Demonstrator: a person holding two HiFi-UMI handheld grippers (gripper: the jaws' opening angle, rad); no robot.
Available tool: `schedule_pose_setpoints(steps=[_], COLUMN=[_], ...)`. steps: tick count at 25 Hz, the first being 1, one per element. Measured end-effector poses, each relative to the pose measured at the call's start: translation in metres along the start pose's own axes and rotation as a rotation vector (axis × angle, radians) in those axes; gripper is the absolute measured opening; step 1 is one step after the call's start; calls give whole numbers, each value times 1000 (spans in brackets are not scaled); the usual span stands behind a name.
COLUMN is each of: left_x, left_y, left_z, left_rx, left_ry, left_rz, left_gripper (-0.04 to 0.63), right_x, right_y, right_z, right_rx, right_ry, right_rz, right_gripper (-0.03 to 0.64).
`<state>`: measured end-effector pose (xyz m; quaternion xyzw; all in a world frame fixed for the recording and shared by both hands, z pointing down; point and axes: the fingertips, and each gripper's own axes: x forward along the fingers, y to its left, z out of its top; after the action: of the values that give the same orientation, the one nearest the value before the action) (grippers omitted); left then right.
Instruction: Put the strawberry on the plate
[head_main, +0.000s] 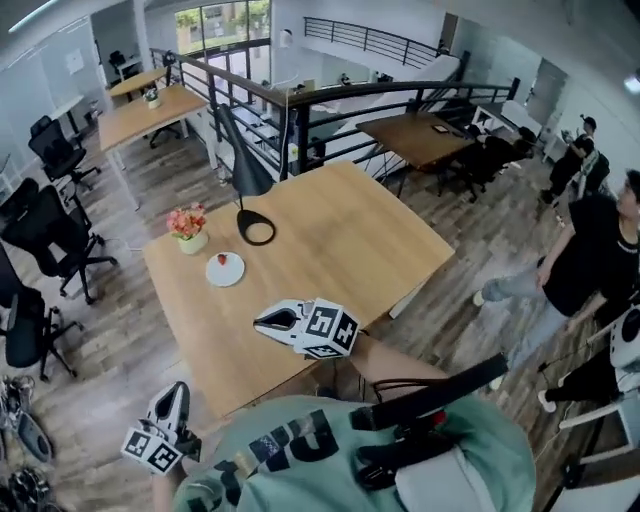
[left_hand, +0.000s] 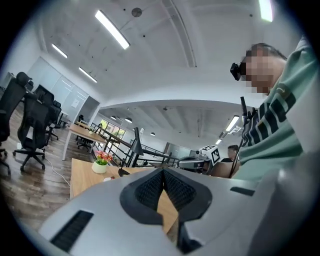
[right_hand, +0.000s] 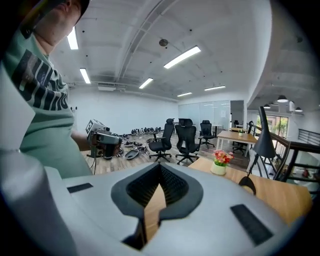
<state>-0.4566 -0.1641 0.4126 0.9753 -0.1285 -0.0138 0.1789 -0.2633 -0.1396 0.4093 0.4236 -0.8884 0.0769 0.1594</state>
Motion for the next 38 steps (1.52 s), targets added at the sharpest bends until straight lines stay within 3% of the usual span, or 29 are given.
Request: schedule_pose_setpoints(steps=[4,13,18,24,29,34,38], left_x=[-1,-7,29,91,116,124,121], left_y=[-10,-47,-86,-128,-149,-145,-130], left_z=[13,19,7,1,-10,-12,-4], left_rx=[23,87,37,56,67,77,74], left_ry=[-20,-74,-137,-106,-47,-23,-40], left_rz=[-55,76,123,85,61,52,59], left_gripper=[3,3,3,3,3,3,3], right_x=[-5,-33,-80,-137,-165,-161,-147], right_y=[8,-2,-25,-66,-87,-96,-99], right_z=[11,23,-4,-26,-50,-64,-53], right_rx=[19,-4,17,37,119,175,161], right_ry=[-31,-113,-119,-149,-193,-222,-214], right_rz=[-38,59,90,69,32,13,20], right_gripper=[8,8,8,8,7,6,6])
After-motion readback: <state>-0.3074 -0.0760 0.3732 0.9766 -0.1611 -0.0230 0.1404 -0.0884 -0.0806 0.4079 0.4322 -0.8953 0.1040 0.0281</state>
